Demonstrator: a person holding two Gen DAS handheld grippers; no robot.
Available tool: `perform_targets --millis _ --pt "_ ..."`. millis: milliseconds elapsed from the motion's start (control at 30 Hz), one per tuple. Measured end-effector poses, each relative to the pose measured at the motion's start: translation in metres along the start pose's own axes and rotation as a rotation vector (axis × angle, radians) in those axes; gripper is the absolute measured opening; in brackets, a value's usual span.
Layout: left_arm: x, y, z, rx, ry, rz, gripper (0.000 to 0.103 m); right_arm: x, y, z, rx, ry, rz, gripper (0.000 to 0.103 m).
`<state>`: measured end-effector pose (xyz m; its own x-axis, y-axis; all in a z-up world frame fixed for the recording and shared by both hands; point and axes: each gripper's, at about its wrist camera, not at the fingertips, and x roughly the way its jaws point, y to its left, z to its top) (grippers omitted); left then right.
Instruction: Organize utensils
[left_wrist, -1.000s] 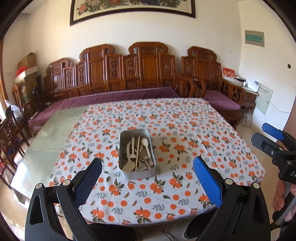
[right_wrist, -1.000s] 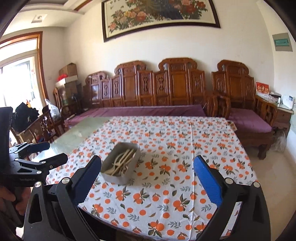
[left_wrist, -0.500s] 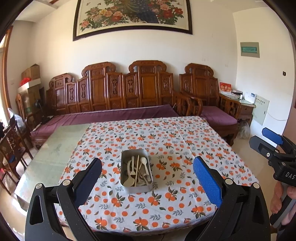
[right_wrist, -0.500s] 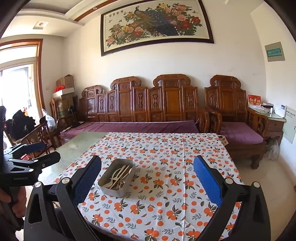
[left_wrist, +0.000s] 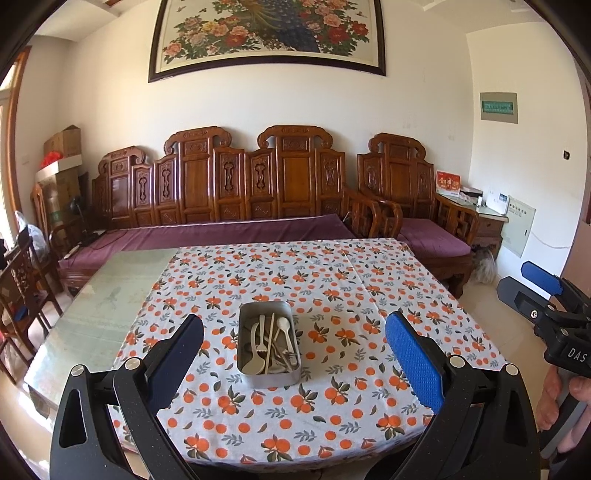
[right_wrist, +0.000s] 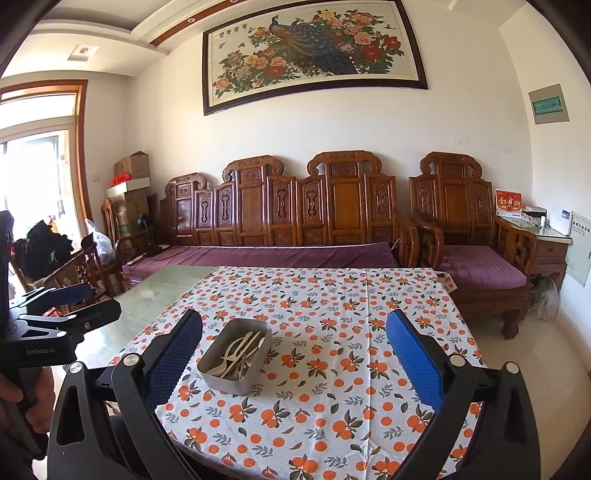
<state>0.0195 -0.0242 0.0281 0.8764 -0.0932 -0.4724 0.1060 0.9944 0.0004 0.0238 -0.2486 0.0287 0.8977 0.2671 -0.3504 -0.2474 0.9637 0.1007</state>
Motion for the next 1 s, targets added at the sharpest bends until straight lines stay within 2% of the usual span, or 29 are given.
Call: perform_targets --millis 1000 --pt "-0.0014 0.0001 -0.0009 0.000 0.000 0.003 0.095 0.0029 0.0045 0.0022 0.005 0.002 0.006 0.100"
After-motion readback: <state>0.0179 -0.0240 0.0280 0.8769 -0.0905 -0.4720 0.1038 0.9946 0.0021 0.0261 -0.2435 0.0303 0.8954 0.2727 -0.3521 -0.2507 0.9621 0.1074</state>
